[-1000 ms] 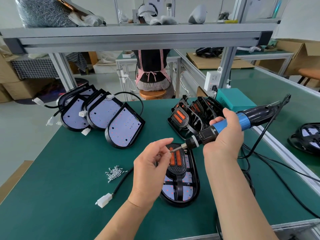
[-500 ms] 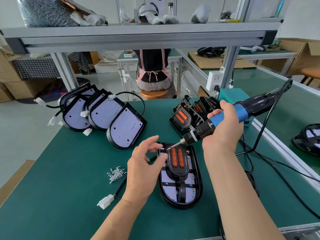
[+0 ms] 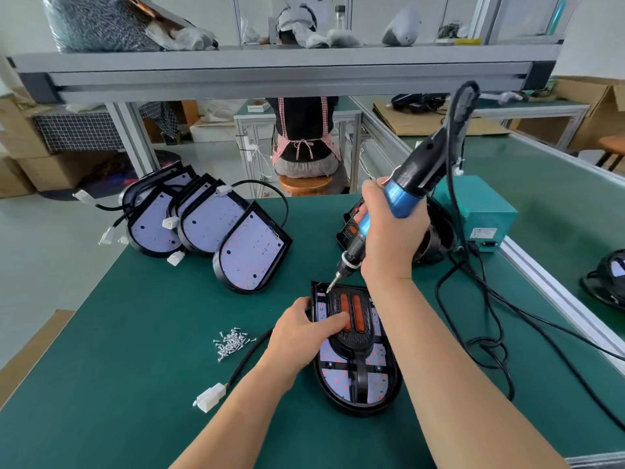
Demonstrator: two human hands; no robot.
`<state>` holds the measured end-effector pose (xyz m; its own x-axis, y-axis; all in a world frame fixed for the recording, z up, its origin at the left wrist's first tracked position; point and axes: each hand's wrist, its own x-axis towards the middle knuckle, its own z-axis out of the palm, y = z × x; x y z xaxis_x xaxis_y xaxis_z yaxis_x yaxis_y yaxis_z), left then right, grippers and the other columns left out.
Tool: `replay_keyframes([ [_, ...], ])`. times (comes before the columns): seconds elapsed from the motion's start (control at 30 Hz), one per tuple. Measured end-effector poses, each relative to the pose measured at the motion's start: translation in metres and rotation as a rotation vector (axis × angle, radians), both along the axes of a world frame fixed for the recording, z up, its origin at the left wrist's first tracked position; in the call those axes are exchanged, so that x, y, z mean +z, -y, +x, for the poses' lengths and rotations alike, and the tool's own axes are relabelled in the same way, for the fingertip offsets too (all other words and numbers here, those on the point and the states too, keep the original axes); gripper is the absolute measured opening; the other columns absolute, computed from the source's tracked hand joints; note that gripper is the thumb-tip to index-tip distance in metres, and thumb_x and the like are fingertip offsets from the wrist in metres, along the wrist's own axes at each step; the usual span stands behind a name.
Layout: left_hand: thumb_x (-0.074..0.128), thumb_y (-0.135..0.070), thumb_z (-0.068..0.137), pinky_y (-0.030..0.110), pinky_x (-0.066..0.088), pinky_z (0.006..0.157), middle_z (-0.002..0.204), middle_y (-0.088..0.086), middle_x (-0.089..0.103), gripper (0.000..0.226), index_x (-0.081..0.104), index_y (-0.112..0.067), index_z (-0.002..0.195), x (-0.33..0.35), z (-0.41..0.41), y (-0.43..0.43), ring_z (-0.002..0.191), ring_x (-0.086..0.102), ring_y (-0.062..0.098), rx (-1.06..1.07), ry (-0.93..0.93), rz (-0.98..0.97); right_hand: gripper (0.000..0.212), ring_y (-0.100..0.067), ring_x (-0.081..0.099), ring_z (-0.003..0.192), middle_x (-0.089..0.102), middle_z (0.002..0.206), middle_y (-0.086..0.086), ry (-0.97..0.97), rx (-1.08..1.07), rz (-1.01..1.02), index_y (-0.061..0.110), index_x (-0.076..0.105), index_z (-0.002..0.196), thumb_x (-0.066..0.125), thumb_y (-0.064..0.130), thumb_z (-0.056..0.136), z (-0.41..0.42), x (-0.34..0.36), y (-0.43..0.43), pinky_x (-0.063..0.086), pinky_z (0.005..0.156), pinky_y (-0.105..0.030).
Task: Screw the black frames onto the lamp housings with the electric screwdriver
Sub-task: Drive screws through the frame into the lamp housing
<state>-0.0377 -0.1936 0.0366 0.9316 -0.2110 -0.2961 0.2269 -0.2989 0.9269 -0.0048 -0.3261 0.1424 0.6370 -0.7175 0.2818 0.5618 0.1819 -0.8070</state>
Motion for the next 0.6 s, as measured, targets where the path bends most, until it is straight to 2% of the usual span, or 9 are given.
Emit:
replay_keyframes([
  [0.07, 0.079, -0.057, 0.054, 0.045, 0.055, 0.096, 0.096, -0.010, 0.078, 0.061, 0.068, -0.027, 0.105, -0.004, 0.000, 0.001, 0.096, 0.073, 0.017, 0.015, 0.008, -0.028, 0.017, -0.016, 0.053, 0.047, 0.056, 0.058, -0.001, -0.011, 0.005, -0.036, 0.007, 0.058, 0.094, 0.071, 0.005, 0.084, 0.005, -0.002, -0.003, 0.047, 0.049, -0.027],
  [0.33, 0.078, -0.059, 0.052, 0.046, 0.055, 0.095, 0.093, -0.009, 0.078, 0.062, 0.067, -0.028, 0.105, -0.007, 0.001, 0.003, 0.094, 0.074, 0.019, 0.029, 0.022, -0.049, 0.018, -0.015, 0.053, 0.047, 0.057, 0.056, 0.005, -0.036, 0.029, -0.084, 0.012, 0.059, 0.092, 0.073, 0.011, 0.081, 0.015, -0.011, -0.007, 0.047, 0.050, -0.025],
  [0.5, 0.080, -0.056, 0.054, 0.048, 0.055, 0.095, 0.095, -0.006, 0.078, 0.062, 0.067, -0.026, 0.106, -0.007, 0.002, 0.002, 0.095, 0.074, 0.022, 0.016, 0.020, -0.067, 0.020, -0.015, 0.054, 0.047, 0.058, 0.067, -0.006, -0.038, 0.052, -0.090, 0.012, 0.059, 0.091, 0.073, 0.014, 0.077, 0.019, -0.011, -0.008, 0.047, 0.050, -0.023],
  [0.6, 0.080, -0.056, 0.055, 0.048, 0.055, 0.095, 0.096, -0.006, 0.078, 0.062, 0.067, -0.026, 0.107, -0.008, 0.002, 0.002, 0.095, 0.074, 0.022, 0.013, 0.021, -0.069, 0.021, -0.015, 0.053, 0.047, 0.057, 0.065, -0.007, -0.034, 0.067, -0.113, 0.011, 0.059, 0.092, 0.073, 0.015, 0.077, 0.021, -0.011, -0.009, 0.047, 0.051, -0.024],
])
